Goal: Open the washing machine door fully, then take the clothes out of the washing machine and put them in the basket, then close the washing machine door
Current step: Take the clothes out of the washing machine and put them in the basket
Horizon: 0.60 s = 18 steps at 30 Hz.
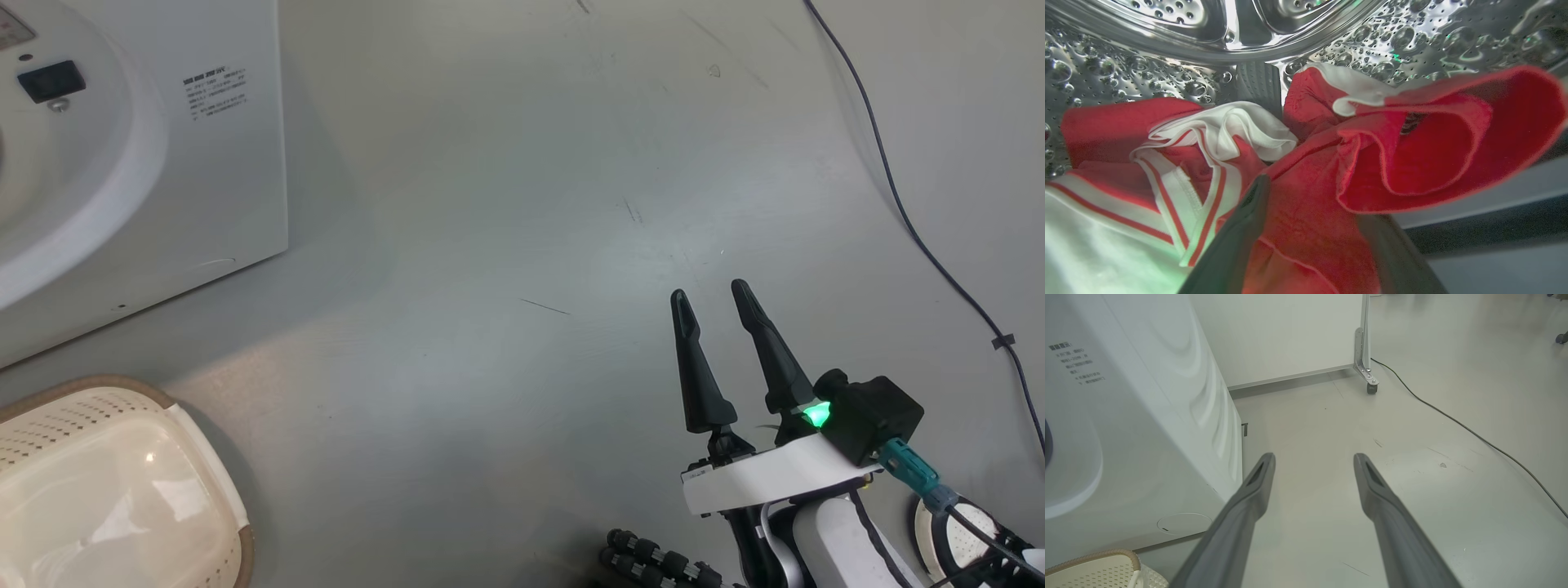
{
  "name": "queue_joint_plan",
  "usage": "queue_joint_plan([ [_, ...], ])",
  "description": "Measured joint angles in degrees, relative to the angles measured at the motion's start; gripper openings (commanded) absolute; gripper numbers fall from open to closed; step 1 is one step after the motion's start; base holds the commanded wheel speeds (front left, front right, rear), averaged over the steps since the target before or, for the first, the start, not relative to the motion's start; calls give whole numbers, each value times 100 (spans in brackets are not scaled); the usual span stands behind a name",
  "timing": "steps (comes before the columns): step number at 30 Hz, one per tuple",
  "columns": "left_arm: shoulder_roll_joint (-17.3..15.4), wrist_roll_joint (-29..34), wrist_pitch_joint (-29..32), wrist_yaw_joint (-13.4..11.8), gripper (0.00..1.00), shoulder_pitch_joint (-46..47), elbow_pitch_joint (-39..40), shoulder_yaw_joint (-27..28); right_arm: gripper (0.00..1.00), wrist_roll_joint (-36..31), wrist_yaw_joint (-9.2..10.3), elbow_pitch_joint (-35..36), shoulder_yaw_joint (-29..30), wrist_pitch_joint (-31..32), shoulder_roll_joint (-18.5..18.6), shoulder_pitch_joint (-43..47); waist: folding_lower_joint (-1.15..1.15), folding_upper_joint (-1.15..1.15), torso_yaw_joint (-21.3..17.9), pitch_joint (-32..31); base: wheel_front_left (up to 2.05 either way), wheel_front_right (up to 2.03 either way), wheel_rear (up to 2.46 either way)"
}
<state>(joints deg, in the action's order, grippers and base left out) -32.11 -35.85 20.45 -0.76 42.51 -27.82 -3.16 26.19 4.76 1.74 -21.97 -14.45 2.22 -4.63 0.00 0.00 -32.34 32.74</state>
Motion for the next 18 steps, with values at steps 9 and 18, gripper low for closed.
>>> queue_joint_plan([
  [9, 22, -24, -97, 7, 0, 113, -297, 16, 100, -10, 43, 0, -62, 0, 0, -1, 0, 0, 27, 6, 0, 0, 0],
  [18, 67, -23, -699, 194, 0, 113, -390, 88, 100, -59, 43, -77, -92, 0, 1, -114, 0, 0, 55, -173, 0, 0, 0],
])
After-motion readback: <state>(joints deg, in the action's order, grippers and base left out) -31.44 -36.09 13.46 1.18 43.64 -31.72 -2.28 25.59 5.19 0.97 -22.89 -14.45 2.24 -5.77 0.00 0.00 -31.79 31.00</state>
